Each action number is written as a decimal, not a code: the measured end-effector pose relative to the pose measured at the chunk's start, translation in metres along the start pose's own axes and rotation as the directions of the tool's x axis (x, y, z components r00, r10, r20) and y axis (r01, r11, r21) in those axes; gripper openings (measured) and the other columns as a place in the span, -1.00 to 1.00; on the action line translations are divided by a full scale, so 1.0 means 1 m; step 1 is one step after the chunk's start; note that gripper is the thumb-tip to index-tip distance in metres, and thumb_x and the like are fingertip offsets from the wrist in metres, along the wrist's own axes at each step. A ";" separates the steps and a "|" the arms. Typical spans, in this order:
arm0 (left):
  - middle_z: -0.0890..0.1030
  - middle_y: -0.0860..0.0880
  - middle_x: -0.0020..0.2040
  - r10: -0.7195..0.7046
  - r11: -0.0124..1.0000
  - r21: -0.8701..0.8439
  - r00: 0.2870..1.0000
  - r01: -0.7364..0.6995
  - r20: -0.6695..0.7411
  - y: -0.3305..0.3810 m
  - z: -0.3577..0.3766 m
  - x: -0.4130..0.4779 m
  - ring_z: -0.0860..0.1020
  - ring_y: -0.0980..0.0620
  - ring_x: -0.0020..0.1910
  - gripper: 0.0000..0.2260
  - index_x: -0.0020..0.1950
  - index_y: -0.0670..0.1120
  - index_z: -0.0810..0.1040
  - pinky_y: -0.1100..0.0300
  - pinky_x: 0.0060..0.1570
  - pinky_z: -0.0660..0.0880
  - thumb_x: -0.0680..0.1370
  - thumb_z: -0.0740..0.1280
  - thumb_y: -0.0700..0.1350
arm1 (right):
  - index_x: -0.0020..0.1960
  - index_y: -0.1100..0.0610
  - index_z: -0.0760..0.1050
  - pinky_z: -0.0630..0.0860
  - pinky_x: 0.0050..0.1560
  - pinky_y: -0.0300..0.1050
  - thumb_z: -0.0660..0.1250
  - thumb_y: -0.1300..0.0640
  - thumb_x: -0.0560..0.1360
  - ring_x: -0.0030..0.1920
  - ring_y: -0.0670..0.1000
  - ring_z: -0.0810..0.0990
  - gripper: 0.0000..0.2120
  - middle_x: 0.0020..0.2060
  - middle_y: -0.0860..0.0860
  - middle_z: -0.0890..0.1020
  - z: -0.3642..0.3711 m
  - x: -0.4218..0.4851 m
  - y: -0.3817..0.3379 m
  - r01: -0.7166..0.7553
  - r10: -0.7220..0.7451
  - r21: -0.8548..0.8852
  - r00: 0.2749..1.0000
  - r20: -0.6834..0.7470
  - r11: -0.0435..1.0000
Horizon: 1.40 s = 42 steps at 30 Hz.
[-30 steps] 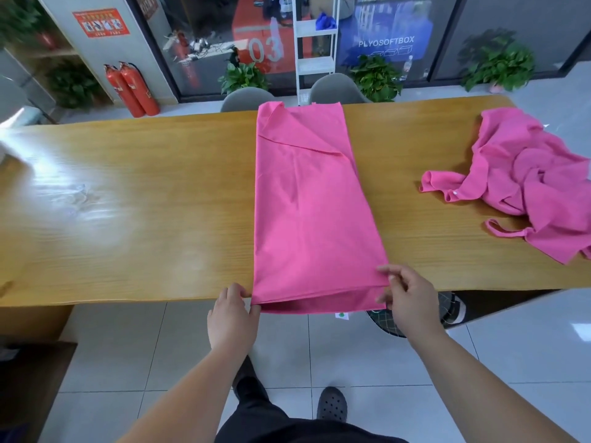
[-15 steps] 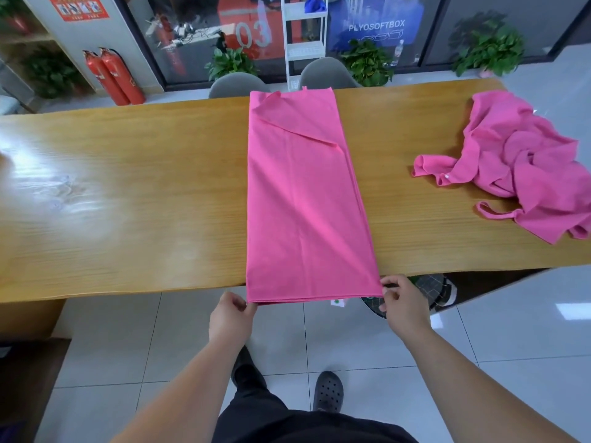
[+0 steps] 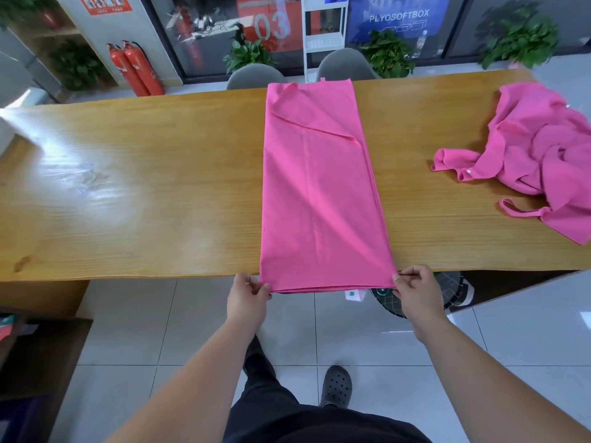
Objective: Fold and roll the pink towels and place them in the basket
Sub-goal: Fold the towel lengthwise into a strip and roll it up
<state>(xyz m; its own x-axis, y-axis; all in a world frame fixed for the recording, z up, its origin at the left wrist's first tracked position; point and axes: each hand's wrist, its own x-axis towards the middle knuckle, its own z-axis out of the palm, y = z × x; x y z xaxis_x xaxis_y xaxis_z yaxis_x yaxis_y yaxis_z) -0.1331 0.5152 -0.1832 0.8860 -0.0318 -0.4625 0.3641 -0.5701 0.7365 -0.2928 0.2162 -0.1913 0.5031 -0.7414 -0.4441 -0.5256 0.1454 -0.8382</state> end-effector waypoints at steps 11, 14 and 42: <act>0.76 0.09 -0.15 0.006 0.999 -0.036 0.995 -0.002 0.099 0.007 -0.014 0.002 0.61 0.02 -0.29 -0.89 0.09 0.04 0.44 0.12 -0.21 0.48 0.66 0.35 -0.12 | 0.29 0.02 0.62 0.68 0.13 -0.08 0.41 0.37 0.60 0.07 -0.01 0.75 -0.65 0.05 0.08 0.74 -0.011 -0.004 -0.011 -0.028 -0.014 0.176 0.972 0.235 0.984; 0.75 0.04 -0.16 0.052 0.997 0.053 0.994 -0.057 0.095 0.010 -0.015 0.004 0.53 0.00 -0.34 -0.87 0.07 0.07 0.46 0.14 -0.29 0.44 0.66 0.36 -0.15 | 0.25 -0.01 0.68 0.67 0.01 -0.24 0.38 0.36 0.63 0.01 -0.05 0.74 -0.66 0.06 0.07 0.71 -0.015 -0.004 -0.013 0.053 -0.067 0.069 0.972 0.224 0.996; 0.60 0.02 -0.23 0.412 0.808 -0.467 0.911 -0.360 0.010 0.133 -0.068 0.025 0.56 0.04 -0.18 -0.78 0.17 0.10 0.72 0.13 -0.05 0.56 0.64 0.45 -0.20 | 0.15 -0.04 0.73 0.67 -0.08 -0.12 0.28 0.27 0.70 -0.19 -0.01 0.61 -0.69 0.16 -0.07 0.65 -0.028 -0.012 -0.169 0.236 -0.256 0.254 0.966 0.047 0.938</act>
<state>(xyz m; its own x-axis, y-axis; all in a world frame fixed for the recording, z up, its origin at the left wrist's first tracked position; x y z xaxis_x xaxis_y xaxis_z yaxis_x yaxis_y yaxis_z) -0.0432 0.4950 -0.0634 0.9545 -0.2716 -0.1229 0.1091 -0.0654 0.9919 -0.2294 0.1823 -0.0355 0.6525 -0.7222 -0.2294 -0.1998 0.1280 -0.9714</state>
